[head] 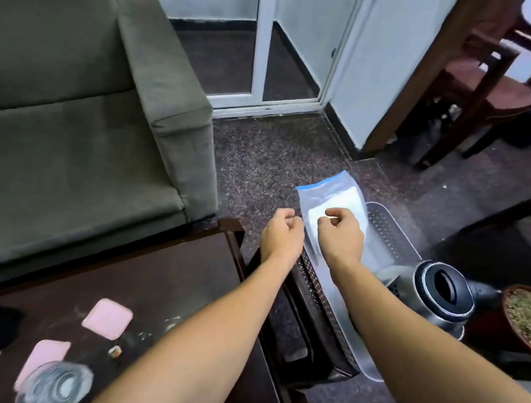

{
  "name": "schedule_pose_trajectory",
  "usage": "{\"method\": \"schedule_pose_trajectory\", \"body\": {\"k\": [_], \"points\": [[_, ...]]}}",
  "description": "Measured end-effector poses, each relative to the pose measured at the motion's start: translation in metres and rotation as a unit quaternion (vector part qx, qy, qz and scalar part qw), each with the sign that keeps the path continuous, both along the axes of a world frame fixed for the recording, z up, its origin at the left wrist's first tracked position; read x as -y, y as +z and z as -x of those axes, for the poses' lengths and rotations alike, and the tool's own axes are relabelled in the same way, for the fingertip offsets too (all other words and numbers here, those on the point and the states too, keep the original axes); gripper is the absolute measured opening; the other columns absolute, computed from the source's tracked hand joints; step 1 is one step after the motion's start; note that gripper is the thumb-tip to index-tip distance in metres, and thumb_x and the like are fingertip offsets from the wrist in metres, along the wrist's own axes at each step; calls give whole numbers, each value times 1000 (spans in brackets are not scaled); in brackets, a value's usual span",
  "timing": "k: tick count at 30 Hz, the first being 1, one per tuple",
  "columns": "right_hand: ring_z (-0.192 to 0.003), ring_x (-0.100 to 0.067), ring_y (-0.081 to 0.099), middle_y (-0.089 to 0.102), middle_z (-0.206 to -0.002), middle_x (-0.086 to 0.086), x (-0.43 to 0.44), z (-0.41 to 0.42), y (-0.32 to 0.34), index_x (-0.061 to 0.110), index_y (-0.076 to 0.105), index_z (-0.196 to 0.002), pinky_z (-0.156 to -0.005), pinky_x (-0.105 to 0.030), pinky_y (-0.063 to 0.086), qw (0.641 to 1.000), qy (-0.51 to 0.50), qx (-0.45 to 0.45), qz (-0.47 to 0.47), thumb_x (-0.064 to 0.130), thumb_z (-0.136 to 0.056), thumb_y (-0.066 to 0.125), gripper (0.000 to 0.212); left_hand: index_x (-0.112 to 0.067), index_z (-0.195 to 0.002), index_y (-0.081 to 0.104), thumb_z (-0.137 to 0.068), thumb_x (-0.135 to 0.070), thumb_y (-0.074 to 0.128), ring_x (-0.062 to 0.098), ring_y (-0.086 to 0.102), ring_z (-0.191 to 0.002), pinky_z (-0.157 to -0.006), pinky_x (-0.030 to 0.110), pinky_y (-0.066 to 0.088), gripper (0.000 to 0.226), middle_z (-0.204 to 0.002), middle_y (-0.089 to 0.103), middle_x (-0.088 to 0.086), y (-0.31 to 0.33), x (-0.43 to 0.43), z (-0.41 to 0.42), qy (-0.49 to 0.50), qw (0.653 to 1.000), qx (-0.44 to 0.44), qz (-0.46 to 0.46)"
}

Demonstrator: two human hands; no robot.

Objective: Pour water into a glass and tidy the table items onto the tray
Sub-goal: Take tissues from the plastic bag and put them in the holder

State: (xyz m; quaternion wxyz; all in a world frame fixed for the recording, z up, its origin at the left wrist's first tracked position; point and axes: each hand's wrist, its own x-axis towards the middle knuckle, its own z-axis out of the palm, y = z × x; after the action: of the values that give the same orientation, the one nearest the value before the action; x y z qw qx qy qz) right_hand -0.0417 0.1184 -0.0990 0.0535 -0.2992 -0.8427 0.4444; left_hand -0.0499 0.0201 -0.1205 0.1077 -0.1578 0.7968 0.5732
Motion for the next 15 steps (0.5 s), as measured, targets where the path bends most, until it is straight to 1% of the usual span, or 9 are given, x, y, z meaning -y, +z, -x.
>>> {"method": "schedule_pose_trajectory", "body": {"k": [2,3,6,8,10,11,13,14,15], "points": [[-96,-24,65,66,-90,5,-10,10,-7,19,65,-112,-86,-33,49,1000,3,2,2,19,-88,58,24,-18,-125,60,-94,-25,56,23,64,-112,-88,26,43,32,-120,71,1,-8,-19,18,8,1000,0,-3],[-96,-24,65,65,-89,6,-14,14,-10,20,64,-112,-84,-32,48,1000,7,3,4,20,-89,58,24,-17,-127,57,-94,-25,57,24,63,-114,-91,28,44,35,-123,69,2,-12,-27,26,9,1000,-1,-10],[-94,-21,64,65,-86,11,-23,22,-17,22,63,-111,-86,-34,49,1000,16,7,13,22,-89,58,24,-16,-137,46,-93,-35,59,28,59,-120,-99,38,46,49,-133,62,4,-20,-46,49,8,1000,4,7],[-93,-19,63,63,-82,16,-26,24,-22,23,63,-112,-82,-32,47,1000,20,10,17,22,-89,57,24,-15,-137,44,-92,-39,60,31,57,-121,-99,41,46,54,-133,60,7,-22,-52,64,24,999,15,23],[-94,-19,62,60,-80,18,-28,25,-26,23,64,-114,-80,-30,44,1000,25,11,15,22,-89,57,26,-10,-137,46,-90,-35,63,34,56,-122,-100,40,45,56,-133,61,11,-24,-56,75,45,998,30,21],[-94,-18,61,60,-80,18,-29,25,-27,23,64,-114,-80,-29,43,999,26,12,16,21,-89,57,26,-8,-133,50,-90,-33,64,35,57,-121,-100,39,46,51,-130,62,13,-25,-57,78,50,998,34,22],[-94,-19,62,60,-81,18,-30,24,-27,22,64,-115,-79,-29,42,999,27,12,16,21,-90,57,26,-9,-108,61,-88,-27,63,37,60,-112,-93,40,50,27,-116,68,14,-26,-57,80,54,998,29,29],[-95,-19,62,61,-83,16,-30,24,-27,22,64,-115,-79,-28,42,999,27,12,14,20,-90,56,26,-11,-95,61,-88,-24,60,37,62,-107,-88,40,52,15,-109,70,14,-24,-56,78,57,998,21,30],[-95,-19,62,62,-85,14,-29,23,-25,22,64,-116,-79,-29,42,1000,27,11,11,20,-90,56,27,-13,-89,62,-89,-22,58,37,63,-103,-85,40,52,9,-104,71,13,-21,-54,75,58,998,8,28]]}}
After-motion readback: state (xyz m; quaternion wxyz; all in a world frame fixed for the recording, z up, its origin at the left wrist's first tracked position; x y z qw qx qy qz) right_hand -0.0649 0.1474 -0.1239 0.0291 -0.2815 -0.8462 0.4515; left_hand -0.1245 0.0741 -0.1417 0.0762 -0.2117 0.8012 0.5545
